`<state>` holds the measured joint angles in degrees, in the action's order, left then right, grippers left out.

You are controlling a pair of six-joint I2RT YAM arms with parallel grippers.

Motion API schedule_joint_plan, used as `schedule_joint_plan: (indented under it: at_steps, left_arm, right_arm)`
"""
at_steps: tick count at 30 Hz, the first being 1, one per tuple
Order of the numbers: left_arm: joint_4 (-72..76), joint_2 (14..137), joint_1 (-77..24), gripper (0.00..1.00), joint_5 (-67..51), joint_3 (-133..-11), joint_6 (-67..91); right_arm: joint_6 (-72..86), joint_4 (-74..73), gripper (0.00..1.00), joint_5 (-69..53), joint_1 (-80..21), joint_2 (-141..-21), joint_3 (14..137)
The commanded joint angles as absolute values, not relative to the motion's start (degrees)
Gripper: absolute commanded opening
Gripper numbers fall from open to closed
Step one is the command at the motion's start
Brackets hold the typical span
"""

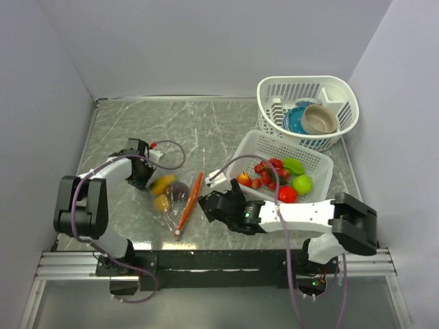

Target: Open the zip-top bag and remove the fake food

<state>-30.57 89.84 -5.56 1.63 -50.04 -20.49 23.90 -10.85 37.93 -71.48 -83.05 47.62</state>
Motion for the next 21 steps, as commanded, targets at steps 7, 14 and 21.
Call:
schedule_joint_plan:
  at_steps: [7, 14, 21]
  left_arm:
    - [-27.2, 89.7, -8.9, 0.28, 6.7, -49.7, -21.5]
    - [-33.0, 85.2, -8.3, 0.41, 0.5, -53.5, -19.7]
    - [-36.1, 85.5, -8.3, 0.48, -3.0, -57.1, -18.2]
  right_arm:
    - [17.3, 3.1, 1.0, 35.2, -71.5, -90.4, 53.7]
    - [15.5, 8.7, 1.0, 32.8, -71.5, -94.2, 53.6]
    - [18.0, 9.7, 1.0, 32.7, -71.5, -95.0, 51.3]
